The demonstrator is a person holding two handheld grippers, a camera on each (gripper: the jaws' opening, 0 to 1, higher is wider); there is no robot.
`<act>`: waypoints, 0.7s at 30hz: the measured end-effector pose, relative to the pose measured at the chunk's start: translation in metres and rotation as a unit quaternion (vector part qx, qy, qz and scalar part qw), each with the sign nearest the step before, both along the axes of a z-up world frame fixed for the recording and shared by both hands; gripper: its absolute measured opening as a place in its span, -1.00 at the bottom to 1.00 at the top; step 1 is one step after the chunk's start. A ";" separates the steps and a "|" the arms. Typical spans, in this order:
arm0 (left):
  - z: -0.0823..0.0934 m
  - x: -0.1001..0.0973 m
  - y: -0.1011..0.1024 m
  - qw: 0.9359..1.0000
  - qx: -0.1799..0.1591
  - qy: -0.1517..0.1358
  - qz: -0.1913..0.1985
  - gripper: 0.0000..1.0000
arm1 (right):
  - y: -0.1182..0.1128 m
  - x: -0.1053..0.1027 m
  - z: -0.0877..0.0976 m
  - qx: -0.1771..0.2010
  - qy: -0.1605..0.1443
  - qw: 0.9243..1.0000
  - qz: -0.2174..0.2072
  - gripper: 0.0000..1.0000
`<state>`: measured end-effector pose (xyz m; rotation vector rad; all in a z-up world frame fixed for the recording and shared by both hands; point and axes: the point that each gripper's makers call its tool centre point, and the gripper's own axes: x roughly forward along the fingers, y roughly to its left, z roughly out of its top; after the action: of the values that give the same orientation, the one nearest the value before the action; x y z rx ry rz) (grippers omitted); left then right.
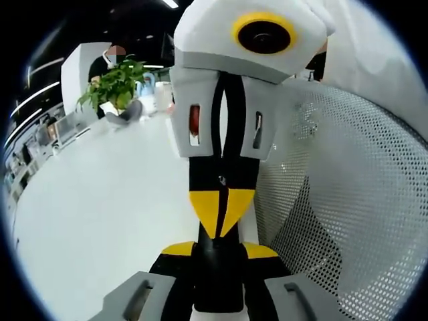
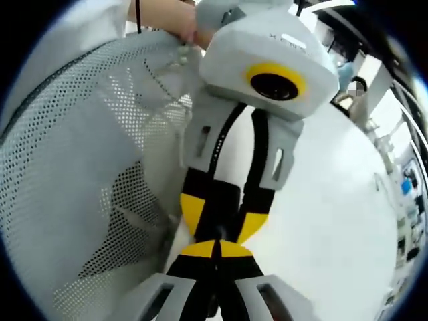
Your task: Press the specified remote control buttons in sequence, fully releasing each button before pressing the next.
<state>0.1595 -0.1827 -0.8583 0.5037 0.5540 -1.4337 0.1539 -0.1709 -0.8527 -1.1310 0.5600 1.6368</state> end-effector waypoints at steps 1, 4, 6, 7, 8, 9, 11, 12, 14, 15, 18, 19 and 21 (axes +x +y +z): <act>0.000 0.000 0.000 1.000 0.000 0.000 0.000 -0.49 | 0.000 0.000 0.000 -0.002 0.001 1.000 0.003 -1.00; 0.000 0.000 0.000 1.000 -0.002 0.000 0.000 -0.49 | 0.000 0.000 -0.001 -0.010 -0.006 0.999 0.033 -1.00; 0.000 0.000 0.000 1.000 -0.003 0.001 0.000 -0.49 | 0.000 0.000 -0.001 -0.015 -0.012 0.998 0.057 -1.00; 0.000 0.000 0.000 1.000 -0.004 0.000 -0.001 -0.49 | -0.001 -0.001 -0.001 -0.016 -0.013 0.998 0.059 -1.00; 0.000 0.000 0.000 1.000 -0.004 0.000 -0.001 -0.49 | -0.001 -0.001 -0.001 -0.017 -0.012 0.998 0.061 -1.00; 0.000 0.000 0.000 1.000 -0.005 0.001 -0.001 -0.49 | -0.001 -0.001 -0.002 -0.017 -0.014 0.997 0.070 -1.00; 0.000 0.000 0.000 1.000 -0.006 0.001 -0.002 -0.49 | -0.001 -0.001 -0.003 -0.022 -0.028 0.994 0.099 -1.00; 0.000 0.000 0.000 1.000 -0.006 0.001 -0.002 -0.49 | -0.001 -0.001 -0.003 -0.026 -0.038 0.992 0.114 -1.00; 0.000 0.000 0.000 1.000 -0.006 0.001 -0.002 -0.49 | -0.001 -0.002 -0.003 -0.031 -0.039 0.992 0.116 -1.00; 0.000 0.000 0.000 1.000 -0.006 0.001 -0.002 -0.49 | -0.001 -0.001 -0.002 -0.033 -0.034 0.993 0.112 -1.00; 0.000 0.000 0.000 1.000 -0.006 0.001 -0.002 -0.49 | -0.001 0.000 -0.002 -0.031 -0.024 0.994 0.099 -1.00; 0.000 0.000 0.000 1.000 -0.006 0.001 -0.002 -0.49 | -0.001 0.000 -0.003 -0.031 -0.023 0.995 0.096 -1.00; 0.000 0.000 0.000 1.000 -0.007 0.002 -0.002 -0.49 | -0.001 -0.001 -0.002 -0.032 -0.022 0.995 0.090 -1.00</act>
<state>0.1597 -0.1830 -0.8580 0.4923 0.5463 -1.4407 0.1534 -0.1717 -0.8545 -1.2920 0.4970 1.7537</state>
